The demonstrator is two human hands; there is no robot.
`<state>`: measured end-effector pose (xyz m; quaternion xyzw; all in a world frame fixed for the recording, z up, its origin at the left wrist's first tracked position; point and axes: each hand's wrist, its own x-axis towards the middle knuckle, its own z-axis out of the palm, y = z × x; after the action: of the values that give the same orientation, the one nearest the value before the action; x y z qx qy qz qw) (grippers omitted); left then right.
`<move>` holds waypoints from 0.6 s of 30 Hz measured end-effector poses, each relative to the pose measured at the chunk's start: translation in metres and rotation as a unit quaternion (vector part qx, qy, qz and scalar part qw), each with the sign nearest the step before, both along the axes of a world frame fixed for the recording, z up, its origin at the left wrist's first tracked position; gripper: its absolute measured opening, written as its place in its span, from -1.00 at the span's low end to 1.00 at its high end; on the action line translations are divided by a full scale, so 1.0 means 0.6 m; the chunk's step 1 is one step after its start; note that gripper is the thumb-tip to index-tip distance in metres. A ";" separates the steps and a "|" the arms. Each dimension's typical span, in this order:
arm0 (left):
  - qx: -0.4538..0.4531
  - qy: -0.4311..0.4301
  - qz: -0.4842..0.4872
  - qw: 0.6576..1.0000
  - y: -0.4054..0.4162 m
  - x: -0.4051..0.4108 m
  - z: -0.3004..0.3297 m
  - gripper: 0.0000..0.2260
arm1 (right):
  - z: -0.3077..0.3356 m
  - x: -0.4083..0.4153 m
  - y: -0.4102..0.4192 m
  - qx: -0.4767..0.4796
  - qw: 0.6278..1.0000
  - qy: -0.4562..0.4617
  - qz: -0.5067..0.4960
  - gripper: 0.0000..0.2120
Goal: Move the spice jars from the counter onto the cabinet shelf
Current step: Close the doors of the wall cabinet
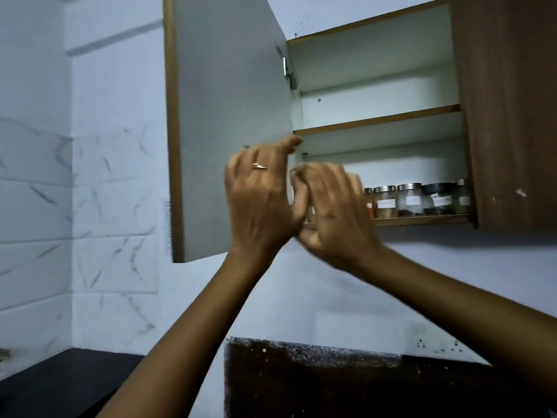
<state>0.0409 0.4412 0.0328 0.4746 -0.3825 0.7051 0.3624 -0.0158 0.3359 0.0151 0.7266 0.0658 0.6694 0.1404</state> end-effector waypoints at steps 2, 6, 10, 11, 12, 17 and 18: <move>-0.028 -0.007 0.031 0.999 0.050 0.011 0.005 -0.65 | -0.017 0.028 0.044 0.027 0.998 0.044 0.047 -0.30; -0.056 0.067 0.007 0.996 0.122 0.047 0.009 -0.51 | -0.050 0.072 0.102 0.019 0.994 0.099 0.050 -0.06; -0.039 0.221 -0.175 0.959 0.150 0.093 -0.004 -0.32 | -0.080 0.112 0.137 0.001 0.991 0.129 0.017 -0.01; -0.022 0.267 -0.231 0.935 0.150 0.101 -0.009 -0.30 | -0.085 0.123 0.142 0.011 0.991 0.133 0.007 0.00; -0.003 0.314 -0.287 0.905 0.151 0.106 -0.014 -0.31 | -0.090 0.134 0.148 0.026 0.990 0.140 0.001 0.02; 0.094 0.397 -0.415 0.813 0.143 0.122 -0.019 -0.59 | -0.100 0.180 0.164 0.168 0.972 0.158 0.034 -0.10; 0.096 0.401 -0.409 0.814 0.141 0.122 -0.018 -0.64 | -0.098 0.183 0.161 0.182 0.970 0.153 0.047 -0.16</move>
<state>0.1138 0.5261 0.0218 0.5470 -0.4278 0.1988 0.6916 0.0942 0.4326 -0.0438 0.8295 -0.0024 0.5572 -0.0376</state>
